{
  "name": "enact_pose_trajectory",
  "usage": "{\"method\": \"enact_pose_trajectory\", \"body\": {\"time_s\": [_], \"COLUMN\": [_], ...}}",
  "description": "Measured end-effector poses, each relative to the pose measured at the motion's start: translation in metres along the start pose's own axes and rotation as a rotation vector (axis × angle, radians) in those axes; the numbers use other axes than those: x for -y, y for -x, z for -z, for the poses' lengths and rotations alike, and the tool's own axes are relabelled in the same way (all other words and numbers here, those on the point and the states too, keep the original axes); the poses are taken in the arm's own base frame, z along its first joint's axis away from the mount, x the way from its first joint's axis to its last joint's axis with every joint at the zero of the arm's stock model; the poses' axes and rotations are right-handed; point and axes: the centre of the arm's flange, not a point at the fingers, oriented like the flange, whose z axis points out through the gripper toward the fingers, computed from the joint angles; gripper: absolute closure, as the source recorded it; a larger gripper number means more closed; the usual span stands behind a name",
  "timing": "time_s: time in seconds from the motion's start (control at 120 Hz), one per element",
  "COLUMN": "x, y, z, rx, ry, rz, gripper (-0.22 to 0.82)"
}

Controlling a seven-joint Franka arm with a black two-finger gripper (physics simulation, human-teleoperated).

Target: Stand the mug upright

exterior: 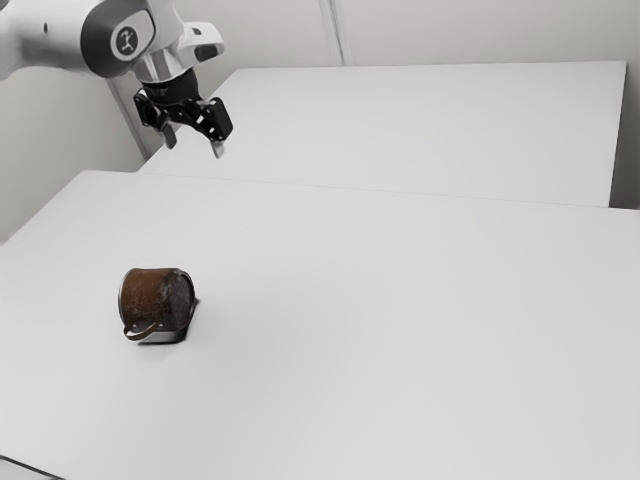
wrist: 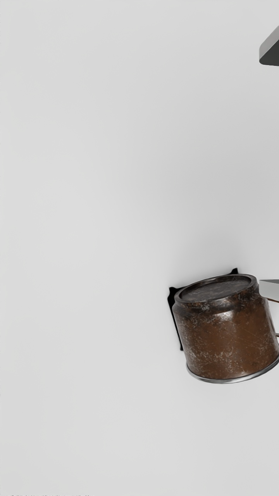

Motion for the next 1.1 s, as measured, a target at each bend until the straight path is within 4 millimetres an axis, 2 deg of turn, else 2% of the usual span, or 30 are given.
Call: {"method": "enact_pose_trajectory", "body": {"time_s": [0.108,0.192,0.35,0.417,0.608,0.833,0.892,1.008,1.1], "x": [0.009,0.020,0.059,0.087,0.188,0.269,0.278,0.267,0.275], "y": [0.000,0.002,0.008,0.014,0.043,0.075,0.077,0.065,0.063], "z": [-0.005,-0.018,-0.033,-0.044,-0.076,-0.149,-0.165,-0.199,-0.232], "rx": [-0.004,0.014,0.046,0.073,0.140,0.233,0.246,0.273,0.281], "ry": [-0.003,-0.011,0.030,0.089,0.192,0.355,0.394,0.454,0.506], "rz": [0.019,0.039,0.130,0.203,0.420,0.563,0.565,0.509,0.500], "gripper": [0.00,0.00,0.00,0.00,0.00,0.00,0.00,0.00,0.00]}}
